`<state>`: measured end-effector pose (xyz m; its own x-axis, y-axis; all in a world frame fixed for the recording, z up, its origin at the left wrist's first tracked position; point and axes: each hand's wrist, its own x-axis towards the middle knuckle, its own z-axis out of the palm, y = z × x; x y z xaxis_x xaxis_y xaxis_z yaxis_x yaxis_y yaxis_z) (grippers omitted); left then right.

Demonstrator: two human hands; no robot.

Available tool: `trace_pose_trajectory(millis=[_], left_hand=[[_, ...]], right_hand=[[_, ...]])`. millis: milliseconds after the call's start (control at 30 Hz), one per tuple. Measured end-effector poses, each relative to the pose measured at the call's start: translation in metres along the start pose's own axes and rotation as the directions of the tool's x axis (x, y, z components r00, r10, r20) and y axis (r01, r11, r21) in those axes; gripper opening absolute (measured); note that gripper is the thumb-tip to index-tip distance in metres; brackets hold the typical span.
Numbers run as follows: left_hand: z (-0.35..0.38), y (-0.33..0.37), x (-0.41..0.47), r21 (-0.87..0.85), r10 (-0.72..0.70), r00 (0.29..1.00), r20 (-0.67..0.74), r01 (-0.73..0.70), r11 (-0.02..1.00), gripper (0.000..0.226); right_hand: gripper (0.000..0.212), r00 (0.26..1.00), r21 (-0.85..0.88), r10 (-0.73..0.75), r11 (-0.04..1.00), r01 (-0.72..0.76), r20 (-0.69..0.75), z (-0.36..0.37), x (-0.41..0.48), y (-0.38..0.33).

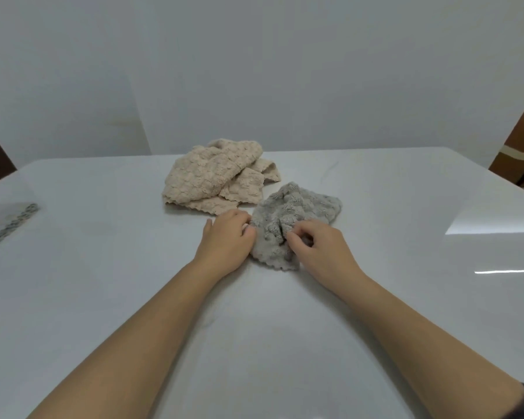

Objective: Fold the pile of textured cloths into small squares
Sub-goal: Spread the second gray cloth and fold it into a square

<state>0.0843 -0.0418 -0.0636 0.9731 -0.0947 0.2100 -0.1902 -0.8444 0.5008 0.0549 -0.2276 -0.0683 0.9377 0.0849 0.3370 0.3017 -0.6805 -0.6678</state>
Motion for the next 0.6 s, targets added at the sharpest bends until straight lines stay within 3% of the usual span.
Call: trace_pose_trajectory(millis=[100,200,267,367,467,600], left_hand=[[-0.003,0.015,-0.032,-0.3,-0.12,0.992,-0.05,0.1,0.949,0.019],[-0.007,0.014,-0.053,-0.424,-0.259,0.949,-0.18,0.163,0.891,0.008],[-0.013,0.005,-0.061,-0.521,-0.365,0.897,-0.248,0.194,0.831,0.017],[-0.023,-0.005,-0.07,-0.624,-0.47,0.841,-0.268,0.22,0.75,0.028],[-0.032,-0.011,-0.076,-0.632,-0.506,0.795,-0.334,0.21,0.746,0.034],[-0.037,-0.021,-0.077,-0.485,-0.398,0.805,-0.44,0.159,0.86,0.035]], right_hand=[[0.018,1.0,0.066,-0.015,0.998,0.016,-0.013,0.002,-0.013,-0.009],[0.022,0.995,0.107,0.029,0.994,-0.018,-0.096,0.0,-0.021,-0.014],[0.02,0.982,0.191,0.096,0.98,-0.064,-0.164,-0.008,-0.026,-0.015],[0.022,0.961,0.355,0.232,0.92,-0.166,-0.153,-0.018,-0.033,-0.013],[0.035,0.935,0.404,0.305,0.89,-0.212,-0.18,-0.023,-0.033,-0.008],[0.033,0.906,0.495,0.365,0.84,-0.22,-0.215,-0.028,-0.025,0.003]])
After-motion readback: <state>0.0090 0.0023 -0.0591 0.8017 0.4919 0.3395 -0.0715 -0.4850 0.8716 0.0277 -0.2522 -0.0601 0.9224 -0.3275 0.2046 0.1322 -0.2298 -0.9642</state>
